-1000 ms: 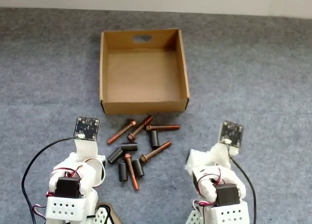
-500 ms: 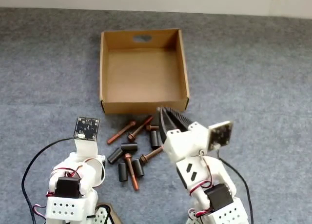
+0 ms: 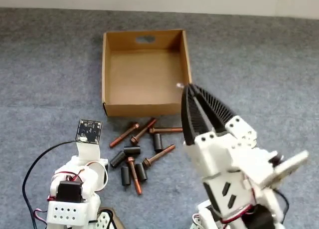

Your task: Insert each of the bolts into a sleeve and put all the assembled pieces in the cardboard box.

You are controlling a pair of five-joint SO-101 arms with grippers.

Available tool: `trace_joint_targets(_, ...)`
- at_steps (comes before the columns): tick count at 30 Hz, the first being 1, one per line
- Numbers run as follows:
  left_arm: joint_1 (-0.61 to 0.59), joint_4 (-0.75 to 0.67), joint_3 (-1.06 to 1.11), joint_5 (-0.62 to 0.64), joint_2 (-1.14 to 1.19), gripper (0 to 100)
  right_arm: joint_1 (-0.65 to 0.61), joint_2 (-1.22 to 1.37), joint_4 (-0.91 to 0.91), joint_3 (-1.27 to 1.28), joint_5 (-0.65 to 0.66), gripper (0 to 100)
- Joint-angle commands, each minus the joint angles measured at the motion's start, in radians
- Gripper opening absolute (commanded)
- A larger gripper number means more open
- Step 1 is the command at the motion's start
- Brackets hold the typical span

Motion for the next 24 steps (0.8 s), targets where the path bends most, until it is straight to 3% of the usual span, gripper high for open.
trace_joint_targets(1, 0.013, -0.002, 0.016, 0.002, 0.004, 1, -0.007, 0.289, 0.352, -0.355, 0.012, 1.7)
trace_joint_targets(5, 0.008, 0.002, 0.016, 0.002, 0.004, 1, -0.012, 0.564, 0.797, -0.590, 0.017, 1.7)
trace_joint_targets(9, 0.007, 0.002, 0.016, 0.002, 0.004, 1, -0.012, 0.789, 0.986, -0.572, 0.097, 1.7)
trace_joint_targets(17, 0.007, 0.002, 0.016, 0.002, 0.004, 1, -0.033, 1.053, 0.875, -0.375, 0.109, 2.0)
trace_joint_targets(24, 0.007, 0.002, 0.016, 0.000, 0.004, 1, -0.186, 1.178, 0.697, -0.274, 0.129, 14.7)
